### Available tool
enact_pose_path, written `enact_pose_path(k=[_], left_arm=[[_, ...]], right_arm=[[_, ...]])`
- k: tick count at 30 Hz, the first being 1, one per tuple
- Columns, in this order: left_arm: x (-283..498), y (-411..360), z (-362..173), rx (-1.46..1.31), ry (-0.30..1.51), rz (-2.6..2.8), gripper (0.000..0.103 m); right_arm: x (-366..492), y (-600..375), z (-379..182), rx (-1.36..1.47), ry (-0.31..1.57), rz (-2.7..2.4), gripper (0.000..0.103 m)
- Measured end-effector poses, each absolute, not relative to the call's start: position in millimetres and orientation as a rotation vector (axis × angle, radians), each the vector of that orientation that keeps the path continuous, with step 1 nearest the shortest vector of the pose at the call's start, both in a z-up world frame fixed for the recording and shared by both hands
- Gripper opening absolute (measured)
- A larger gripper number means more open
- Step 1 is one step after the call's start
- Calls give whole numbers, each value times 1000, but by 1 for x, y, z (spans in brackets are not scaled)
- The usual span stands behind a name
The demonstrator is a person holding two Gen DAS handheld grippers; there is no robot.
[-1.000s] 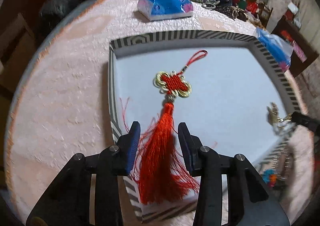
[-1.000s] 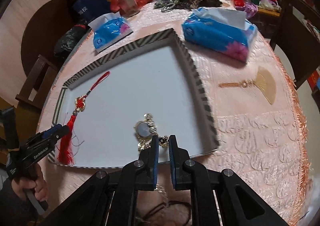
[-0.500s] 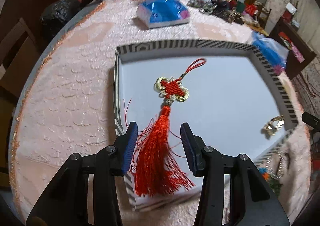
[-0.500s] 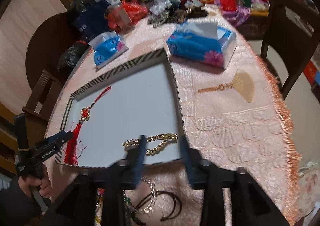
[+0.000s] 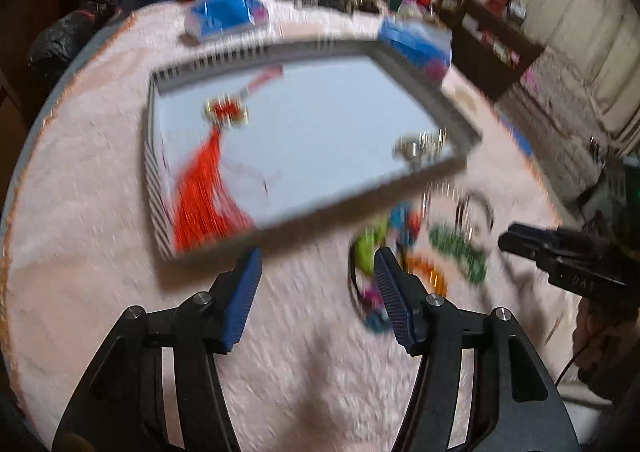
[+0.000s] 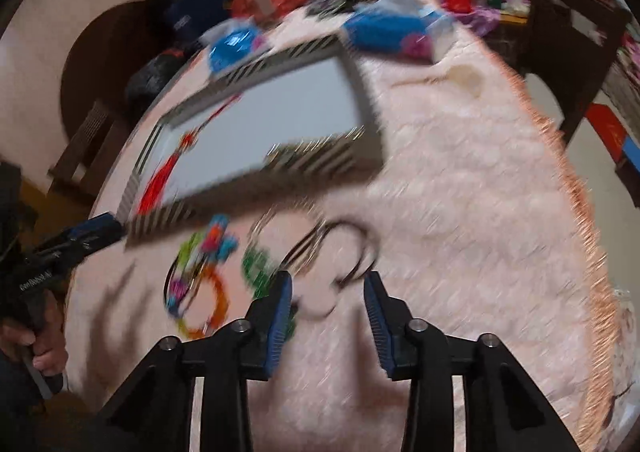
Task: Organize jewelry
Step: 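Grasp the black hair tie with white pendant using the right tool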
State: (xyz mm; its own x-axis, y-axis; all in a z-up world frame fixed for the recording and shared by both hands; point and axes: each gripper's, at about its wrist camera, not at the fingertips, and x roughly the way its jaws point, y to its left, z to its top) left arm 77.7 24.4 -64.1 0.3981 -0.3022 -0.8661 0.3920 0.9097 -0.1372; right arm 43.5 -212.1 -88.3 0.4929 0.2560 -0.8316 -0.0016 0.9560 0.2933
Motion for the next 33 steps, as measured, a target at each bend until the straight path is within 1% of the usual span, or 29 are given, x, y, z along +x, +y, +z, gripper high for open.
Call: enact_pose_path(k=[3, 13, 17, 18, 19, 22, 28, 33], left_arm=[[70, 23, -74, 92, 1123, -418, 58], [64, 39, -72, 77, 1131, -370, 58], [63, 43, -73, 67, 1135, -367, 58], [64, 42, -73, 59, 1136, -373, 58], [65, 41, -74, 50, 1140, -384, 58], [69, 32, -78, 49, 1141, -435, 58], [79, 6, -91, 47, 1169, -504, 58], [72, -13, -91, 74, 1163, -559, 58]], right_arm=[[45, -197, -99, 156, 1058, 140, 34], [60, -192, -103, 111, 1011, 172, 34], [55, -188, -103, 65, 1008, 173, 32], [56, -189, -103, 67, 1012, 170, 31], [51, -193, -103, 86, 1021, 164, 22], [34, -204, -101, 155, 1026, 146, 22], [-5, -211, -104, 213, 1052, 125, 22], [-20, -214, -105, 246, 1046, 120, 22]])
